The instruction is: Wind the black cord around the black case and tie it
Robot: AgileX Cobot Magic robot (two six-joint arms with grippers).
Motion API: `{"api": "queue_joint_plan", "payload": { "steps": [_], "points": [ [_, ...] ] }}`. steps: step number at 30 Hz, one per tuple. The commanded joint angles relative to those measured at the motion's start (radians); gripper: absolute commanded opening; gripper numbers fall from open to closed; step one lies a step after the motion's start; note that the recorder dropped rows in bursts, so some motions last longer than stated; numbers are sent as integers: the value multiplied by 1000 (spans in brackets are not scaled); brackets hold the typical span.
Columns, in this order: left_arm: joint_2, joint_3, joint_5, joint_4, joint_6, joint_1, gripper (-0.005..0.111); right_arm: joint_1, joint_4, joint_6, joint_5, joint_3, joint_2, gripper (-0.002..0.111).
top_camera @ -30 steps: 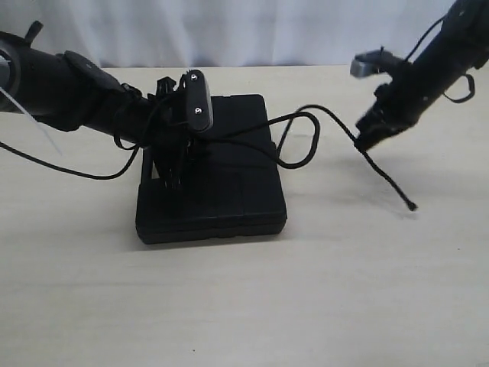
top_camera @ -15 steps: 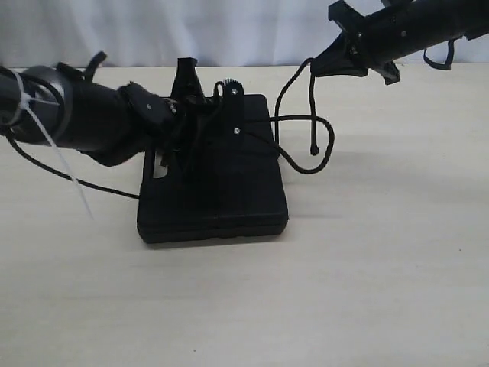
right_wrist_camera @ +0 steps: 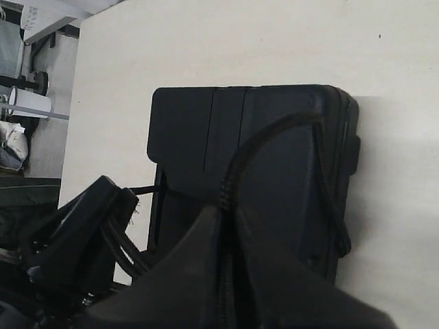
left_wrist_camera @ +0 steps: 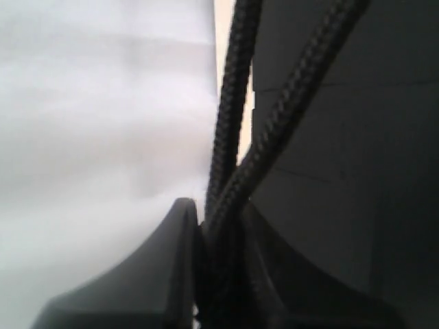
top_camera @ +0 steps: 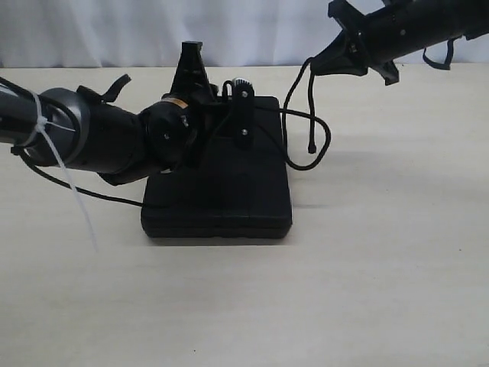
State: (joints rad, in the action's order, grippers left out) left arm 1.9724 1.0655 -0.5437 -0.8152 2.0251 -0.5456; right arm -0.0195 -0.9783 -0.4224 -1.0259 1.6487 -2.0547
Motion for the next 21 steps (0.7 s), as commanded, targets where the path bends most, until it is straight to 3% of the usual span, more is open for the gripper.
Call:
{"api": "queue_joint_plan", "payload": {
  "steps": [1,9,21],
  "points": [
    [-9,4,-96,104,-80,-8,0,-1,-6,1,-27,0,8,4],
    [-9,4,-131,227,-95,-8,0,-1,-11,1,-44,0,8,4],
    [-9,4,-165,228,-171,-5,0,-1,18,-49,-195,0,8,4]
  ]
}}
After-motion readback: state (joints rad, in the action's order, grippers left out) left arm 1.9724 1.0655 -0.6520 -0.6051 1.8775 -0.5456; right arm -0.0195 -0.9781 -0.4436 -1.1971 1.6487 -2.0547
